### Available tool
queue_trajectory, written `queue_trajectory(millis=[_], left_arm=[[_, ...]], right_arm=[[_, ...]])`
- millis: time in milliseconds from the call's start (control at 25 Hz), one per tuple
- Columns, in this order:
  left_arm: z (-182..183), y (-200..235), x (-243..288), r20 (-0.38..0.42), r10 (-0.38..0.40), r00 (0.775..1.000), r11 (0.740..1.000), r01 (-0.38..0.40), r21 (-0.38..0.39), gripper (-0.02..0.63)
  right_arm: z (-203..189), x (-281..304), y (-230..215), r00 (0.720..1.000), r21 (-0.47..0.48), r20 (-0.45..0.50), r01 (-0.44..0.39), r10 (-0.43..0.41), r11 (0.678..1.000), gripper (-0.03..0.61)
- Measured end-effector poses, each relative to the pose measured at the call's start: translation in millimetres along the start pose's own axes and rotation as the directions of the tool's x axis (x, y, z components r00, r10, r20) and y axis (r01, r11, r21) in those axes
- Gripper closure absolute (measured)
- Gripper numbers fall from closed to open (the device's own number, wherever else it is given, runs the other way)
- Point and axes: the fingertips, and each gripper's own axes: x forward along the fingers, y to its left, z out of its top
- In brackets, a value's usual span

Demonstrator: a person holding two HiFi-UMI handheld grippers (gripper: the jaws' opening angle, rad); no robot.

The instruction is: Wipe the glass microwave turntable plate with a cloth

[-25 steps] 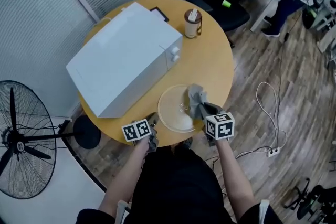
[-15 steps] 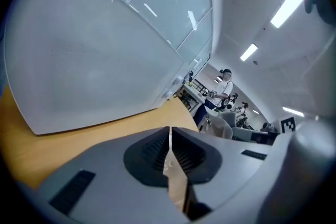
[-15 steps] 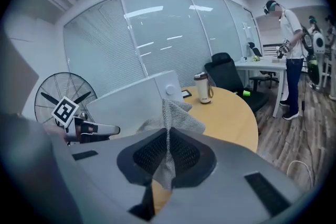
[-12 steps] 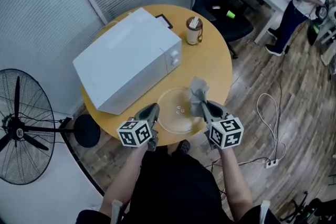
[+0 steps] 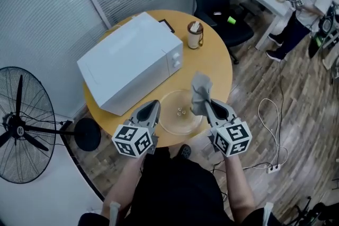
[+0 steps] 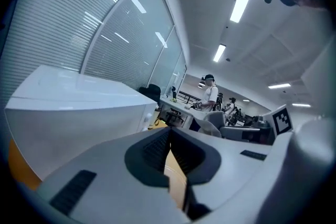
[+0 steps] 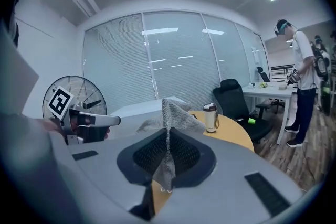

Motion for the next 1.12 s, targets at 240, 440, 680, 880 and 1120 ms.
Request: queue_trajectory(millis=[240, 440, 680, 880, 1120], left_arm=[[28, -17, -14, 0.052, -0.016, 0.999, 0.997, 0.012, 0.083, 0.615], [36, -29, -21, 0.07, -0.03, 0.997, 0.992, 0.021, 0.122, 0.615], [39, -38, -28, 0.079, -0.049, 0.996, 0.991, 0.038, 0.132, 0.615], [38, -42, -28, 0.074, -0.067, 0.995, 0.989, 0.057, 0.134, 0.615], [37, -44, -26, 0.07, -0.078, 0.994, 0.988, 0.068, 0.142, 0.615]], right_arm=[[17, -10, 10, 0.998, -0.05, 0.054, -0.019, 0.021, 0.999, 0.554], [23, -17, 16, 0.997, -0.077, 0.073, -0.015, 0.02, 0.997, 0.555], [27, -25, 25, 0.995, -0.084, 0.094, -0.019, 0.027, 0.996, 0.557], [26, -26, 28, 0.995, -0.091, 0.091, -0.019, 0.028, 0.996, 0.557], [26, -26, 28, 0.996, -0.096, 0.092, -0.014, 0.023, 0.995, 0.557]])
